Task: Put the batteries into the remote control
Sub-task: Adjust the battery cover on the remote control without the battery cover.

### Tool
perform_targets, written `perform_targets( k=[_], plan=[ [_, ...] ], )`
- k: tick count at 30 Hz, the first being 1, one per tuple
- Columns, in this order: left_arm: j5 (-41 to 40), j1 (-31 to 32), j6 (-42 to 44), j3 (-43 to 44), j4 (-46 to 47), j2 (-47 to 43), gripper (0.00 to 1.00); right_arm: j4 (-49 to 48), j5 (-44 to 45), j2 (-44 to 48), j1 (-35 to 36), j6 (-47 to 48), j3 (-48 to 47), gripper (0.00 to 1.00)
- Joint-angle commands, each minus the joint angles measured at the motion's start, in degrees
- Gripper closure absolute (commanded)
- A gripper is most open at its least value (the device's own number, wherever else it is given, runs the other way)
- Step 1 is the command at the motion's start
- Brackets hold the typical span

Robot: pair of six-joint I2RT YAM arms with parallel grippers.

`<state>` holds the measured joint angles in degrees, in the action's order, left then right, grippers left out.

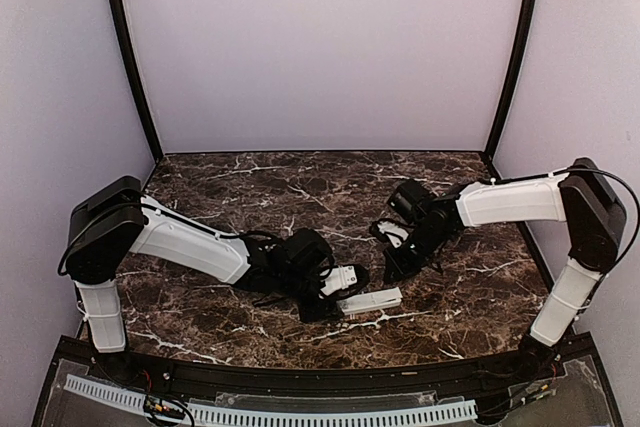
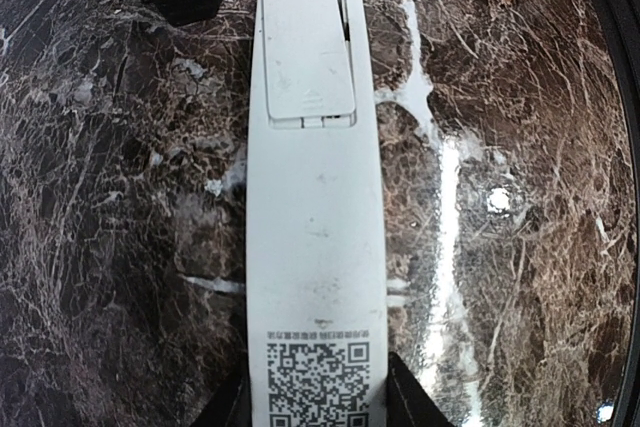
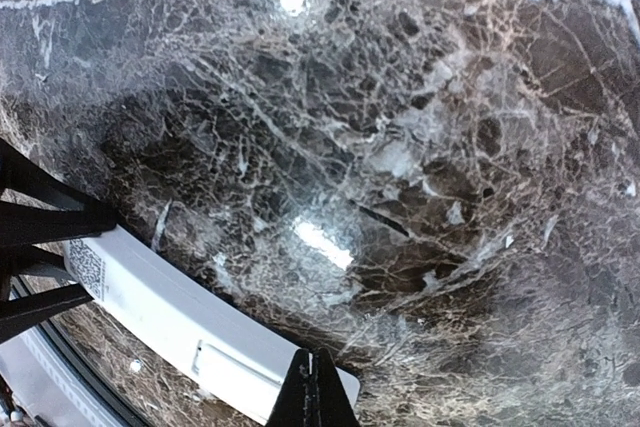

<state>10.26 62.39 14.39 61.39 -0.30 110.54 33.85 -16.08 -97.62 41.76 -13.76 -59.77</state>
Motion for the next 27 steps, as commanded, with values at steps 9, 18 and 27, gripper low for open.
perform_targets(
  k=[9, 18, 27],
  plan=[
    [-1.9, -0.2, 0.1, -2.9, -10.9, 2.8, 0.81, -0.1, -0.5, -0.7, 1.0, 0.3, 1.9, 1.0],
    [-1.8, -0.2, 0.1, -2.9, -11.1, 2.8, 0.82, 1.2, -0.4, -0.3, 1.5, 0.4, 2.5, 1.0],
    [-1.8, -0.3, 0.1, -2.8, -11.3, 2.9, 0.84, 2.1, -0.9, -0.2, 1.8, 0.5, 2.5, 1.0]
  ],
)
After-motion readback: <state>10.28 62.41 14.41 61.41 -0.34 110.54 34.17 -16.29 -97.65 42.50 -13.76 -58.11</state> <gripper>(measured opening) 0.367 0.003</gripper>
